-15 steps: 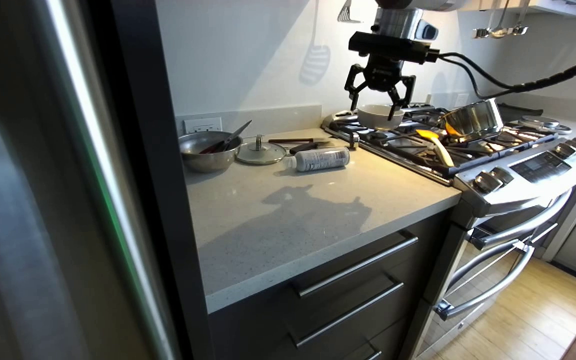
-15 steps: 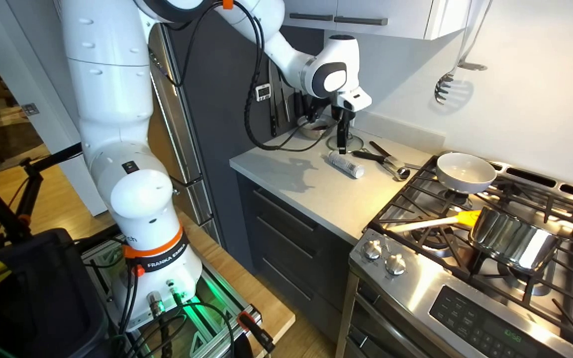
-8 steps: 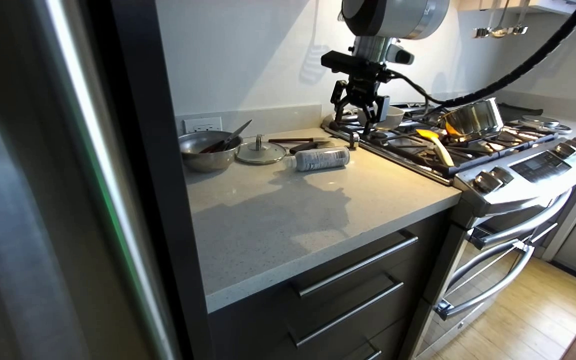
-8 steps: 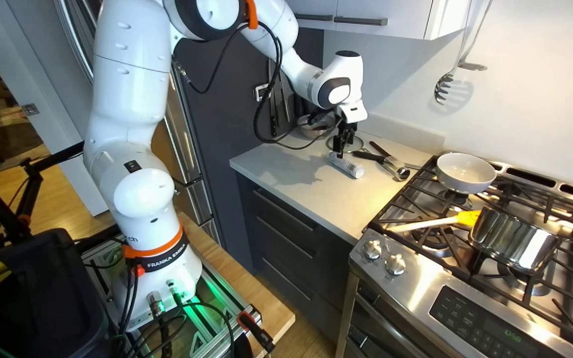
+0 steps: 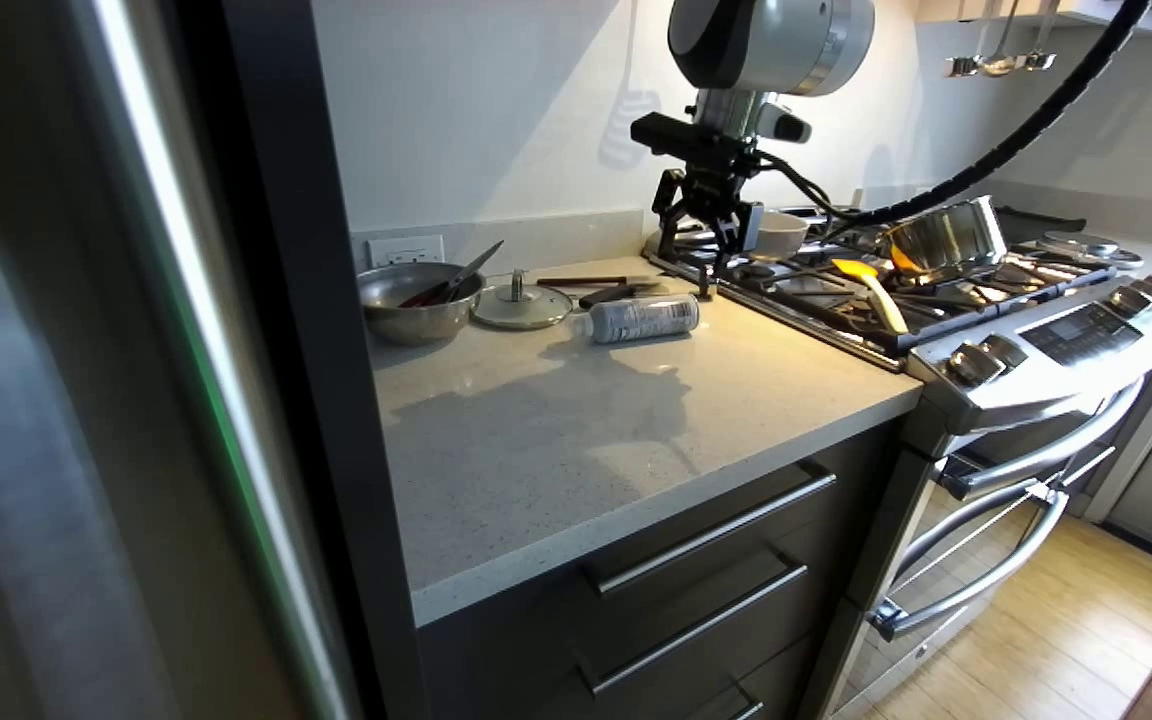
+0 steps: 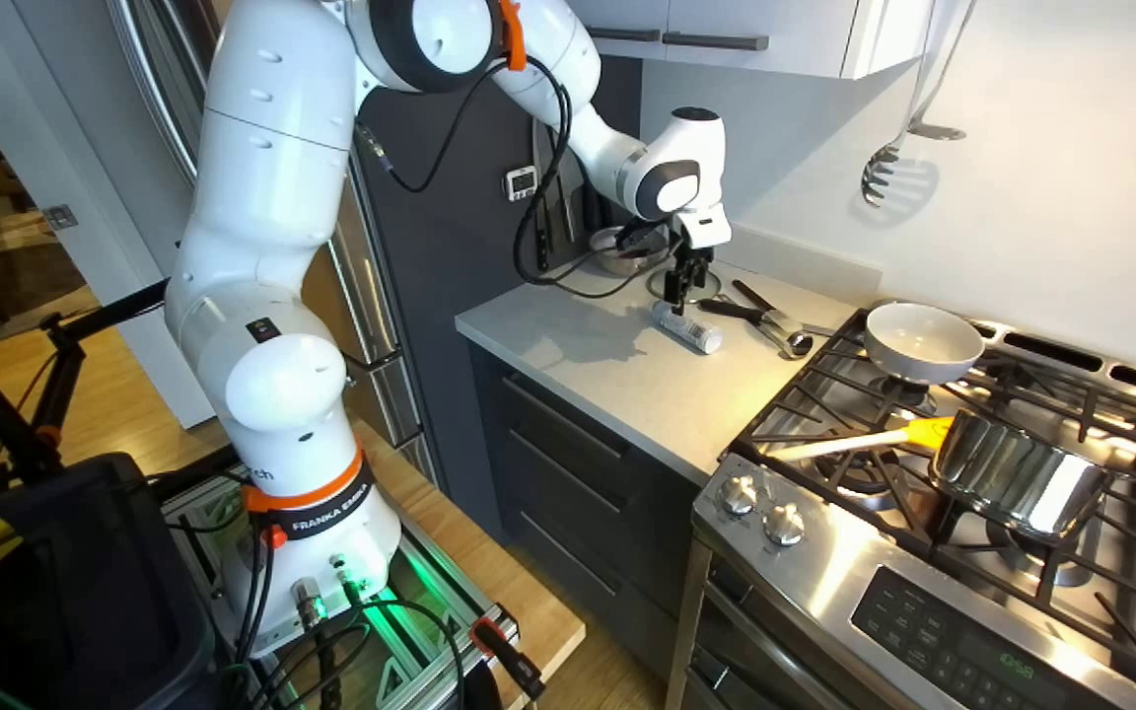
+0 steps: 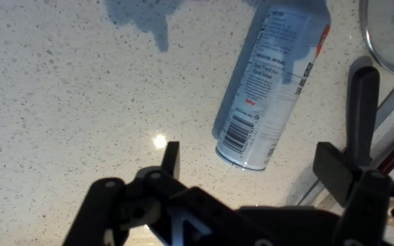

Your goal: Place the bottle on the left upright

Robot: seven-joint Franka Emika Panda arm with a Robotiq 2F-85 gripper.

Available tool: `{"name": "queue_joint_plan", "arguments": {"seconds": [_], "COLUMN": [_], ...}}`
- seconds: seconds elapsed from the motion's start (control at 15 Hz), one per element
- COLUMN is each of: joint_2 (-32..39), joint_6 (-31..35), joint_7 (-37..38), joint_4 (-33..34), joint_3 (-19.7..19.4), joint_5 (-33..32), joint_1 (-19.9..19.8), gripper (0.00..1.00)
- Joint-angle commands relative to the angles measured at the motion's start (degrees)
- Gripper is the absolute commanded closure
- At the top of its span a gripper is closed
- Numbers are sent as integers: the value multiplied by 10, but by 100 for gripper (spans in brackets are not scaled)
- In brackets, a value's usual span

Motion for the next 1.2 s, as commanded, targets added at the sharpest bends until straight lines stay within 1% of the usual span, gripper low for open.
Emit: {"name": "queue_joint_plan", "arguments": {"seconds": [0.0, 0.13, 0.4, 1.13], "joint_2": [29, 47, 89, 186], "joint_6": [2, -7, -13, -14], "joint_7": [-2, -5, 7, 41], "joint_4": [27, 49, 90, 184], "joint_3": [6, 18, 28, 34], "joint_5": [37, 66, 91, 109], "joint_1": [-1, -5, 4, 15], "gripper": [0, 0, 0, 0]}}
